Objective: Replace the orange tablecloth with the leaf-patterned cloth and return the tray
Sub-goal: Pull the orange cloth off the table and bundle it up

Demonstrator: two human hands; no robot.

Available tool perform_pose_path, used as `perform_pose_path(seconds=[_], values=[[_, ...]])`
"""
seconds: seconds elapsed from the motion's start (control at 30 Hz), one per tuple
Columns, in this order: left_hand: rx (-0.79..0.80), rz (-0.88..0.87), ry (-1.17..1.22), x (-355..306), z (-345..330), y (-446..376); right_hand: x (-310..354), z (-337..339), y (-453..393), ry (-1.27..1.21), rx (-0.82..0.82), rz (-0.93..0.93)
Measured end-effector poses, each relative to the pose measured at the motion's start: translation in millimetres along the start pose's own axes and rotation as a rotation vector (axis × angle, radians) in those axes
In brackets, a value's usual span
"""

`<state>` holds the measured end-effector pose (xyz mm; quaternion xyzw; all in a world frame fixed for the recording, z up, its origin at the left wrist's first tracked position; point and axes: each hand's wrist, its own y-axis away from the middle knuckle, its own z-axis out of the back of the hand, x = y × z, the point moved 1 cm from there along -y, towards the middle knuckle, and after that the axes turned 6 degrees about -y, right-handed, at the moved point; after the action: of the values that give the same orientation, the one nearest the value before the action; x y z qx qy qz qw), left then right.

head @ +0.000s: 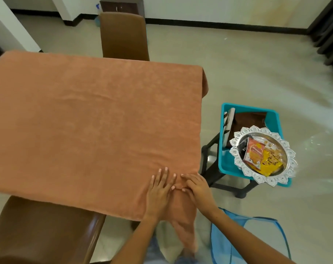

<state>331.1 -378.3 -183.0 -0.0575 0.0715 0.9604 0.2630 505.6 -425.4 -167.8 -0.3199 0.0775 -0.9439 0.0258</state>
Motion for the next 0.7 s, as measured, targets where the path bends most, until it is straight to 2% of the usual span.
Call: perform_pose_path(seconds=[0.17, 0.33, 0.57, 0.7], values=[[-0.139, -0.077, 0.041, 19, 16, -17, 16, -2, -26, 0.024, -0.044, -0.004], [-0.253, -0.135, 0.051, 60, 44, -51, 28, -11, -68, 0.052, -0.049, -0.145], [-0.382, -0.086, -0.026, 159, 90, -109, 60, -28, -162, 0.098, -0.05, -0.207], [-0.449, -0.071, -0.092, 227, 112, -142, 87, -53, -236, 0.22, -0.038, -0.189]])
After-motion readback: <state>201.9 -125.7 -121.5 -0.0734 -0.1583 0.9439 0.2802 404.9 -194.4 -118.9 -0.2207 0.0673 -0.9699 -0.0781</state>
